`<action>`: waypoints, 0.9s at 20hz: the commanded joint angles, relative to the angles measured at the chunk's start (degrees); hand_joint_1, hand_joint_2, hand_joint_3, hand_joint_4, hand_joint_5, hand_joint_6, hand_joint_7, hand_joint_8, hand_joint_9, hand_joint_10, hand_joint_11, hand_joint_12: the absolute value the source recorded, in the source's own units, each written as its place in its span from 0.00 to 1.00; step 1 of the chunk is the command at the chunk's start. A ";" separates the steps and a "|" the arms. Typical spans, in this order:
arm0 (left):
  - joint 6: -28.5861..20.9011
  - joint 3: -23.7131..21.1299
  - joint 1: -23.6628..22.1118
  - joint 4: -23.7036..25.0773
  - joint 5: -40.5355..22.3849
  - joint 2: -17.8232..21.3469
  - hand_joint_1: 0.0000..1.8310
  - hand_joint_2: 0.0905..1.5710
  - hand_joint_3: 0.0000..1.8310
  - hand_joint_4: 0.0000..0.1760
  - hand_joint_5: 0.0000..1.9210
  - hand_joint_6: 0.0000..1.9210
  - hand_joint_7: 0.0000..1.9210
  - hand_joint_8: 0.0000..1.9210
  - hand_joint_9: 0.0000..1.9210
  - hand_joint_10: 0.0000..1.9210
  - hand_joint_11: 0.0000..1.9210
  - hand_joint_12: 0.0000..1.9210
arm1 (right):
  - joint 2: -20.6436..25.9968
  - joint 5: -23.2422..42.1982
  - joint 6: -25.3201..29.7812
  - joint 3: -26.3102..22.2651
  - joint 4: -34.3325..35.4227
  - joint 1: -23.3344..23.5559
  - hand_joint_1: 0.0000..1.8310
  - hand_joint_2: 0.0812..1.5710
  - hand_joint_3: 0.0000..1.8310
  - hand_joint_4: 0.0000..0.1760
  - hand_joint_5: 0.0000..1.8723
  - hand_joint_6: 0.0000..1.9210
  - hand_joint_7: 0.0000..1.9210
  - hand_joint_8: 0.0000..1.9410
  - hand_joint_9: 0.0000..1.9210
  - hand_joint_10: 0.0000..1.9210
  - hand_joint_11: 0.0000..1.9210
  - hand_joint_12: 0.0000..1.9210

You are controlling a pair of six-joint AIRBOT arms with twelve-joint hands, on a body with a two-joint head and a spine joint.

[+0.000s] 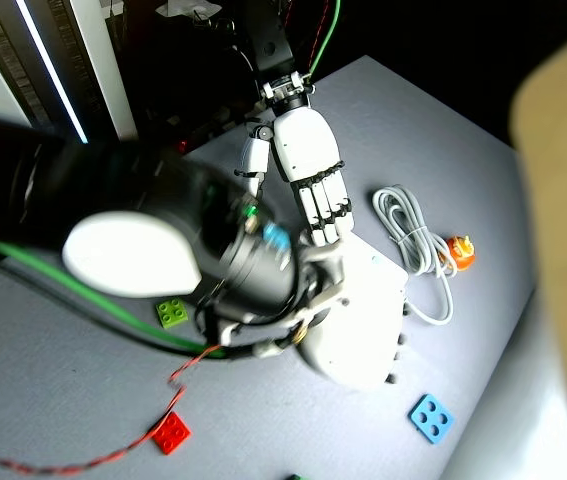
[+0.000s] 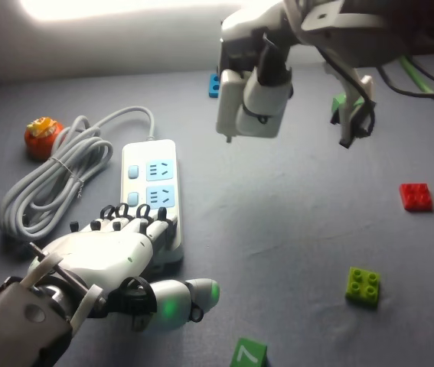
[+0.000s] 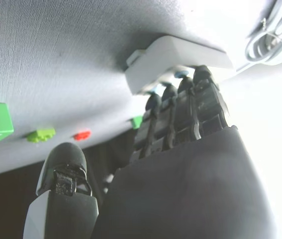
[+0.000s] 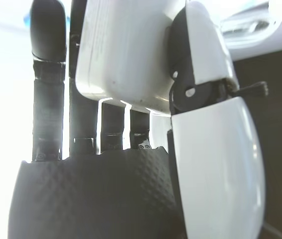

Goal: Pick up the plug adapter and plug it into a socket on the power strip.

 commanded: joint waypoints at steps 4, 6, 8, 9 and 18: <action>-0.23 -0.26 -0.32 2.01 -1.80 -0.02 0.00 0.77 0.00 0.00 0.01 0.00 0.00 0.00 0.00 0.00 0.00 0.00 | -4.13 -0.65 9.72 -0.57 -11.37 2.27 0.68 0.68 0.00 0.00 0.48 0.54 0.61 0.40 0.69 0.03 0.41 0.58; -0.19 -0.19 -0.33 2.01 -1.83 -0.02 0.00 0.78 0.00 0.00 0.01 0.00 0.00 0.00 0.00 0.00 0.00 0.00 | -6.11 -2.41 12.47 -0.59 -15.23 1.92 0.68 0.68 0.00 0.00 0.47 0.55 0.60 0.41 0.68 0.03 0.41 0.59; -0.08 -0.18 -0.29 2.01 -1.83 -0.02 0.00 0.78 0.00 0.00 0.01 0.00 0.00 0.00 0.00 0.00 0.00 0.00 | -8.01 -2.82 14.96 -0.70 -18.60 1.08 0.68 0.68 0.00 0.00 0.47 0.55 0.61 0.39 0.68 0.03 0.41 0.59; -0.05 -0.23 -0.21 2.01 -1.82 -0.02 0.00 0.78 0.00 0.00 0.01 0.00 0.00 0.00 0.00 0.00 0.00 0.00 | -8.57 -2.19 15.41 -0.74 -18.84 0.66 0.68 0.67 0.00 0.00 0.51 0.51 0.61 0.38 0.69 0.03 0.42 0.59; 0.11 -0.81 1.04 2.01 -1.81 0.03 0.00 0.78 0.00 0.00 0.01 0.00 0.01 0.00 0.00 0.00 0.00 0.00 | -13.12 -5.87 22.64 -0.69 -31.20 -1.57 0.69 0.68 0.00 0.00 0.46 0.57 0.62 0.37 0.69 0.03 0.41 0.60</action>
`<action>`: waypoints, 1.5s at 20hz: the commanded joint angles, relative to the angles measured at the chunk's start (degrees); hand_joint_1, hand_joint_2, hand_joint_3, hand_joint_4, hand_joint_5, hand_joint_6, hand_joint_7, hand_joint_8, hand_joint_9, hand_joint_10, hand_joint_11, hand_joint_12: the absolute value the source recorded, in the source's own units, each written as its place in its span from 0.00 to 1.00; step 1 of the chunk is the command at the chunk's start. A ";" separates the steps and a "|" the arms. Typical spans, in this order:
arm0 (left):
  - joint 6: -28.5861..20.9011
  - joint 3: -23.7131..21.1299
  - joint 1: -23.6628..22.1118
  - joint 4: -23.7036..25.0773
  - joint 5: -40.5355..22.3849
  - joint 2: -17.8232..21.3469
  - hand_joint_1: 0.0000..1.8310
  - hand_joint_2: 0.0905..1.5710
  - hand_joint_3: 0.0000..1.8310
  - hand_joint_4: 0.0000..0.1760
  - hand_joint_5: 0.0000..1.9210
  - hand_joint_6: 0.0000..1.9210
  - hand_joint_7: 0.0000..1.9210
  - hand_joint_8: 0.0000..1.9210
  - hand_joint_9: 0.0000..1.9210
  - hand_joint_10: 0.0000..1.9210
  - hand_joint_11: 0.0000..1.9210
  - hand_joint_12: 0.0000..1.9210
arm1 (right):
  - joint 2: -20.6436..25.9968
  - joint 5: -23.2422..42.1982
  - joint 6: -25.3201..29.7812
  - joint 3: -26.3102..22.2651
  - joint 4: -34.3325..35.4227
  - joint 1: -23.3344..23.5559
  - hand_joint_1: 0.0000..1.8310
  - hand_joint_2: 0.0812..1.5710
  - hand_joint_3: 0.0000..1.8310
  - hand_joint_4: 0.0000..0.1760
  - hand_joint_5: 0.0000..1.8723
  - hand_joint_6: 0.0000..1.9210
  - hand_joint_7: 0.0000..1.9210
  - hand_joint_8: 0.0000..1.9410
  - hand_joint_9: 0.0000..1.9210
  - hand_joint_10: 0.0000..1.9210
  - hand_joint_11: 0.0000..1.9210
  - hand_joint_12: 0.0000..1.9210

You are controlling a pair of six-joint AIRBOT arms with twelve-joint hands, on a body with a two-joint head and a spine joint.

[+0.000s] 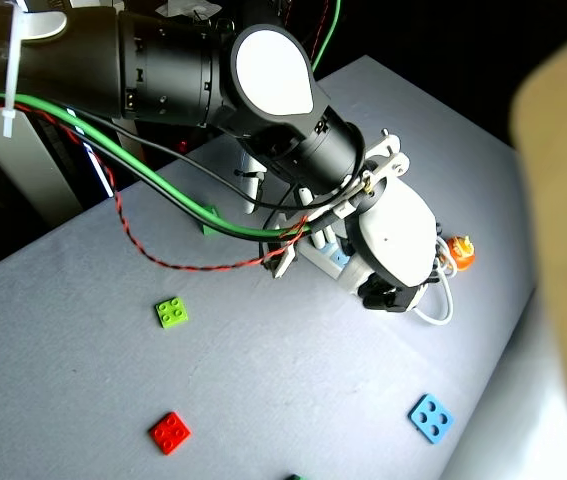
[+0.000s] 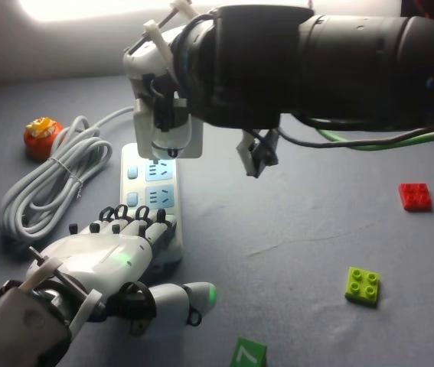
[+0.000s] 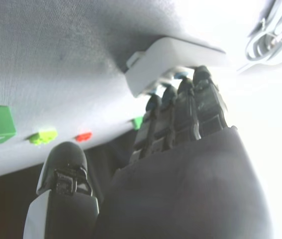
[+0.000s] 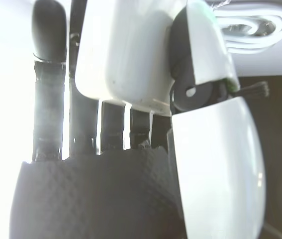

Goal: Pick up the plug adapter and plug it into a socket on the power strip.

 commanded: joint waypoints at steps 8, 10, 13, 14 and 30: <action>-0.12 -0.90 0.63 1.49 -1.24 0.09 0.00 0.78 0.00 0.00 0.02 0.00 0.01 0.00 0.00 0.00 0.00 0.00 | -3.13 1.30 0.92 4.51 -3.96 -0.22 0.67 0.68 0.00 0.00 0.51 0.52 0.58 0.42 0.68 0.02 0.40 0.61; 0.04 -1.13 0.90 1.49 -1.24 0.09 0.00 0.78 0.00 0.00 0.02 0.00 0.01 0.00 0.00 0.00 0.00 0.00 | -3.48 1.73 0.91 5.39 -4.70 -0.48 0.68 0.68 0.00 0.00 0.49 0.53 0.59 0.41 0.67 0.02 0.40 0.61; -0.31 -1.29 1.58 2.44 -1.42 0.06 0.00 0.78 0.00 0.00 0.02 0.00 0.01 0.00 0.00 0.00 0.00 0.00 | -3.87 2.38 0.15 6.50 -4.76 -1.20 0.68 0.68 0.00 0.00 0.48 0.54 0.60 0.40 0.68 0.02 0.40 0.61; -0.93 -1.28 1.94 3.61 -1.78 0.05 0.00 0.77 0.00 0.00 0.01 0.00 0.00 0.00 0.00 0.00 0.00 0.00 | -3.89 3.10 -0.52 6.58 -4.76 -1.47 0.68 0.68 0.00 0.00 0.48 0.54 0.60 0.40 0.68 0.02 0.40 0.61; -5.91 -1.98 6.07 10.45 -5.67 -0.26 0.00 0.78 0.00 0.00 0.02 0.00 0.01 0.00 0.00 0.00 0.00 0.00 | -5.86 4.17 -1.82 8.30 -4.39 -2.40 0.68 0.68 0.00 0.00 0.48 0.55 0.59 0.42 0.67 0.00 0.39 0.60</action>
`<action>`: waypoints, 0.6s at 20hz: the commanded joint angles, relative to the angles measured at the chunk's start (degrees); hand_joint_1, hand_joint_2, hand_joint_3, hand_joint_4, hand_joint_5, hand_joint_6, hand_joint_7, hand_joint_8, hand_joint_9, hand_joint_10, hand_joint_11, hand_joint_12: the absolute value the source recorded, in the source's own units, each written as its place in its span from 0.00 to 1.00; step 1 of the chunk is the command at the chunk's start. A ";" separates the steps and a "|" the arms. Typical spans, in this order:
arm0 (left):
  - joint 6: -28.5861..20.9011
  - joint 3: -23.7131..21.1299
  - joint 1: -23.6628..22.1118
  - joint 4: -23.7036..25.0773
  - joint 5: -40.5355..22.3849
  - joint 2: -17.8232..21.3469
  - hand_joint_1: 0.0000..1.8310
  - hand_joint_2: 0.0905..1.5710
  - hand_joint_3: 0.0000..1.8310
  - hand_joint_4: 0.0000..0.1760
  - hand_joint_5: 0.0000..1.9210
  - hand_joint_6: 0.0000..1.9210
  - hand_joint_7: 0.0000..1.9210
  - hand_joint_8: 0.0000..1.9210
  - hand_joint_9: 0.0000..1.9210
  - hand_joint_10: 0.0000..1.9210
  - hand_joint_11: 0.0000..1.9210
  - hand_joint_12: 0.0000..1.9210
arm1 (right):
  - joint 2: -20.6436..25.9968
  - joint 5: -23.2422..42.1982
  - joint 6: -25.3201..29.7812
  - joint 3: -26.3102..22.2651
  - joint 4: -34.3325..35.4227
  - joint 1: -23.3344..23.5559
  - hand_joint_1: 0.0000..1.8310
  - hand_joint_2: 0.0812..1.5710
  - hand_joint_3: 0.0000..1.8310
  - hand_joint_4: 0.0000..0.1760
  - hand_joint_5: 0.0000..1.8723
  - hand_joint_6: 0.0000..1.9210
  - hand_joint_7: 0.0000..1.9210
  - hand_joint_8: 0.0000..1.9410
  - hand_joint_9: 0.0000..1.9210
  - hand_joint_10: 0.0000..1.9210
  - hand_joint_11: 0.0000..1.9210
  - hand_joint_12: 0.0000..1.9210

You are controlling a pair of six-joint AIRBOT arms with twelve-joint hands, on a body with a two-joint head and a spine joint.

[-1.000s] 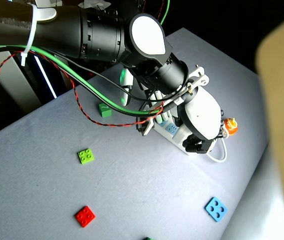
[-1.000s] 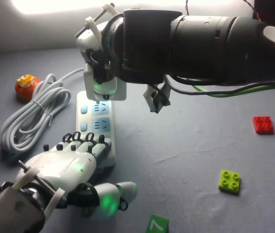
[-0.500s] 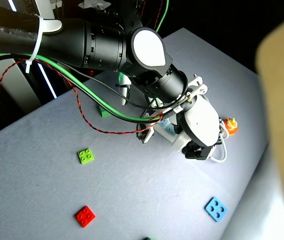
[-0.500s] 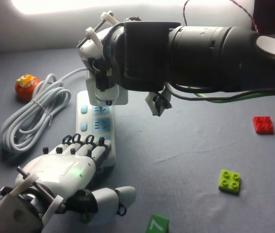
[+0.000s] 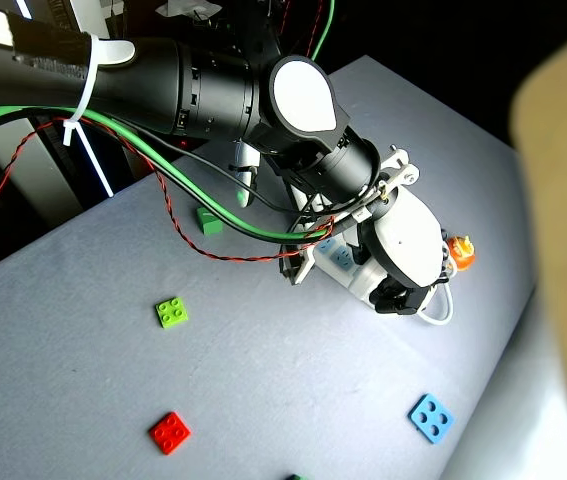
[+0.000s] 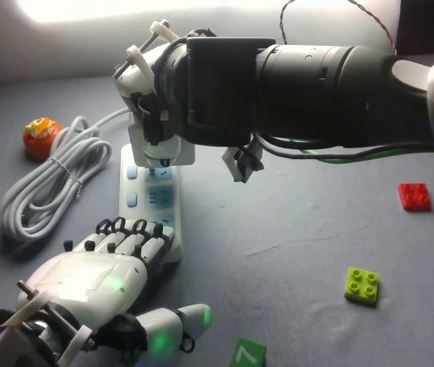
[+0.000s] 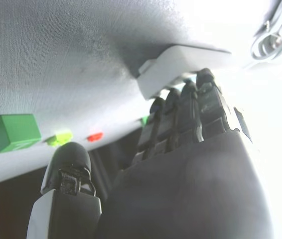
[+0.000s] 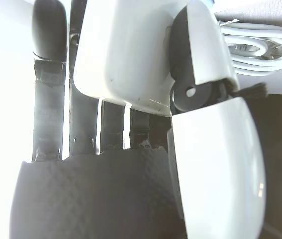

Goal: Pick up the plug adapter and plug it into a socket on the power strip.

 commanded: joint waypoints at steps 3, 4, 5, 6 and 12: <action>-0.40 -0.33 0.35 2.04 -2.31 -0.53 0.00 0.78 0.00 0.00 0.02 0.00 0.01 0.00 0.00 0.00 0.00 0.00 | 0.01 1.47 -1.53 0.01 -2.04 0.40 0.68 0.69 0.00 0.00 0.47 0.55 0.59 0.42 0.67 0.01 0.40 0.60; -0.40 -0.33 0.35 2.10 -2.36 -0.60 0.00 0.78 0.00 0.00 0.02 0.00 0.01 0.00 0.00 0.00 0.00 0.00 | 0.01 1.29 -1.59 0.01 -2.03 0.42 0.68 0.69 0.00 0.00 0.47 0.55 0.59 0.42 0.67 0.00 0.40 0.60; -0.40 -0.33 0.35 2.10 -2.40 -0.63 0.00 0.78 0.00 0.00 0.02 0.00 0.01 0.00 0.00 0.00 0.00 0.00 | -0.01 0.94 -1.69 0.01 -2.01 0.45 0.67 0.69 0.00 0.00 0.48 0.55 0.58 0.43 0.67 0.00 0.40 0.60; -0.40 -0.33 0.35 2.10 -2.40 -0.63 0.00 0.78 0.00 0.00 0.01 0.00 0.01 0.00 0.00 0.00 0.00 0.00 | -0.02 0.72 -1.72 0.01 -2.00 0.48 0.68 0.68 0.00 0.00 0.48 0.55 0.59 0.41 0.67 0.01 0.40 0.60; -0.65 -0.19 0.71 2.10 -2.40 -1.15 0.00 0.78 0.00 0.00 0.02 0.00 0.01 0.00 0.00 0.00 0.00 0.00 | 0.03 0.00 -5.78 0.00 2.18 0.31 0.69 0.68 0.00 0.00 0.47 0.55 0.61 0.39 0.68 0.01 0.41 0.59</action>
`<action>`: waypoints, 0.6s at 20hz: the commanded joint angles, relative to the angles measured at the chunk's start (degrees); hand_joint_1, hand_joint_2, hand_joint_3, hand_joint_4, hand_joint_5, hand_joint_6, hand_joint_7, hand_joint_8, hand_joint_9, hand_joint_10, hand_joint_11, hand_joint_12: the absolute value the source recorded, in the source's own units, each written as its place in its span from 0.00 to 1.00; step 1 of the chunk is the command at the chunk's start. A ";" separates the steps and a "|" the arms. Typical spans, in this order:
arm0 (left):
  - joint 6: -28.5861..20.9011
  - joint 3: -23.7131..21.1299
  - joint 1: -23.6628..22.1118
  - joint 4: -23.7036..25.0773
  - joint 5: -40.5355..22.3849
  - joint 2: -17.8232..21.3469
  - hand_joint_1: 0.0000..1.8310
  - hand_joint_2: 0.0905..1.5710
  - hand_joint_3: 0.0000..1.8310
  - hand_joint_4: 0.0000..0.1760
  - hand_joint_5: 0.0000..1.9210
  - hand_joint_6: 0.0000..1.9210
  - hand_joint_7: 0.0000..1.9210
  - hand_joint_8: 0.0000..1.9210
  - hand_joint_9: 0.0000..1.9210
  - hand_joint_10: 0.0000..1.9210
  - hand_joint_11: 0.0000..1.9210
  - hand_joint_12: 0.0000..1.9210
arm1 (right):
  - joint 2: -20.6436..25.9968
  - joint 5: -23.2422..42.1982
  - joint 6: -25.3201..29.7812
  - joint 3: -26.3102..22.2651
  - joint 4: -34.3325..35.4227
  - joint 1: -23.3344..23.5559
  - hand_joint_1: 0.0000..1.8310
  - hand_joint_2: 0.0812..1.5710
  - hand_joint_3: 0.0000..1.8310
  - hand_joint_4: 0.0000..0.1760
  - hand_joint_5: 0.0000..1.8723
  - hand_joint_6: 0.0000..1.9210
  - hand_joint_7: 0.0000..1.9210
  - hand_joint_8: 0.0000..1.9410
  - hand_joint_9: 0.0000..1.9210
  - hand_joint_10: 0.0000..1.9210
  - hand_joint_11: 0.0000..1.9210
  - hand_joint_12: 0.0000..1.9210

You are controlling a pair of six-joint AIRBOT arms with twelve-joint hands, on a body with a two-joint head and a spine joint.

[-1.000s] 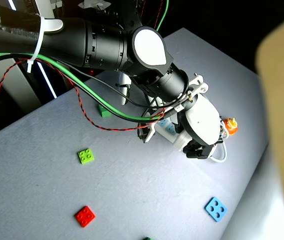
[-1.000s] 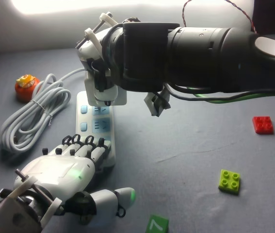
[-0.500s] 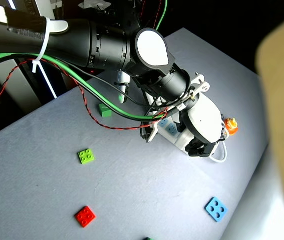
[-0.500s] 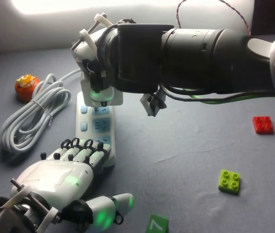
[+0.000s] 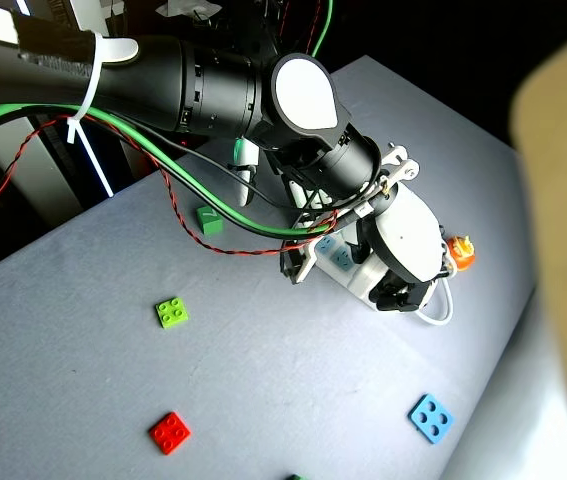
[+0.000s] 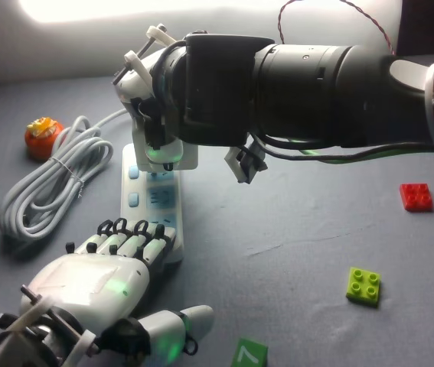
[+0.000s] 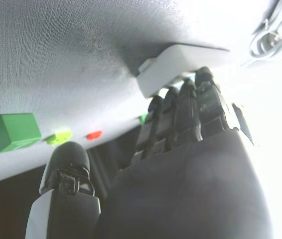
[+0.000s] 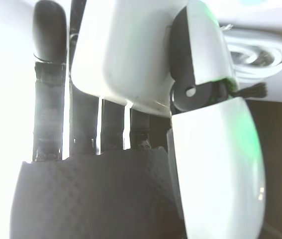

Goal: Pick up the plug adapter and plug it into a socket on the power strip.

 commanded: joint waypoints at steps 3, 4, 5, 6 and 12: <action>-0.53 -0.19 0.42 1.62 -1.43 -0.25 0.00 0.79 0.00 0.00 0.02 0.00 0.01 0.00 0.00 0.00 0.00 0.00 | 0.29 0.94 -0.83 0.00 -1.44 0.40 0.68 0.68 0.00 0.00 0.48 0.54 0.60 0.40 0.67 0.01 0.41 0.58; -0.53 -0.17 0.39 1.62 -1.46 -0.30 0.00 0.79 0.00 0.00 0.02 0.00 0.01 0.00 0.00 0.00 0.00 0.00 | 0.28 1.43 -0.82 0.05 -1.45 0.42 0.67 0.68 0.00 0.00 0.49 0.53 0.58 0.42 0.67 0.00 0.40 0.59; -0.53 -0.19 0.36 1.62 -1.51 -0.34 0.00 0.79 0.00 0.00 0.02 0.00 0.01 0.00 0.00 0.00 0.00 0.00 | 0.12 1.86 -0.64 0.06 -1.45 0.42 0.68 0.68 0.00 0.00 0.49 0.54 0.59 0.41 0.67 0.00 0.40 0.60; -0.53 -0.20 0.35 1.62 -1.51 -0.35 0.00 0.79 0.00 0.00 0.02 0.00 0.01 0.00 0.00 0.00 0.00 0.00 | -0.03 1.94 -0.56 0.06 -1.45 0.42 0.68 0.68 0.00 0.00 0.49 0.54 0.59 0.41 0.67 0.01 0.41 0.60; -0.52 -0.23 0.27 1.62 -1.51 -0.37 0.01 0.79 0.00 0.00 0.03 0.00 0.02 0.00 0.01 0.00 0.00 0.00 | -3.84 1.93 -0.53 3.49 -1.45 0.00 0.68 0.68 0.00 0.00 0.48 0.54 0.59 0.42 0.67 0.00 0.39 0.59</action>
